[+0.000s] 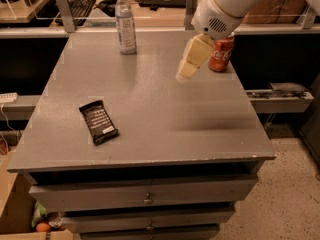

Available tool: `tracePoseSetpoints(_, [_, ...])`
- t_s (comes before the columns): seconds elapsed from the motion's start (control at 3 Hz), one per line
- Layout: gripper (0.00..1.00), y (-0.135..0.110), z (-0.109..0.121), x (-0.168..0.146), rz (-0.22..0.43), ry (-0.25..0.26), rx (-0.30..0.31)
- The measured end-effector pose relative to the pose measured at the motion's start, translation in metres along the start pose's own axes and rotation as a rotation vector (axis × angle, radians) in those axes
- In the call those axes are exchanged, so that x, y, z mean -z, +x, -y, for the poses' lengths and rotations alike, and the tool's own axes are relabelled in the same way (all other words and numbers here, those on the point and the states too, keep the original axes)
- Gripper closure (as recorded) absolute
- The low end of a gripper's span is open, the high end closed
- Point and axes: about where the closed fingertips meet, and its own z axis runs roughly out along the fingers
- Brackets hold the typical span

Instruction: Move blue plastic bottle near rxbar chocolate

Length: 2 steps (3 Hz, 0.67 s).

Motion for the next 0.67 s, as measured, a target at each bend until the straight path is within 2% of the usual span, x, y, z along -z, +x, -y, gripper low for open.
tracePoseSetpoints(0.33, [0.00, 0.000, 0.000, 0.000, 0.000, 0.000, 0.000])
tracePoseSetpoints(0.67, [0.00, -0.015, 0.013, -0.015, 0.045, 0.007, -0.013])
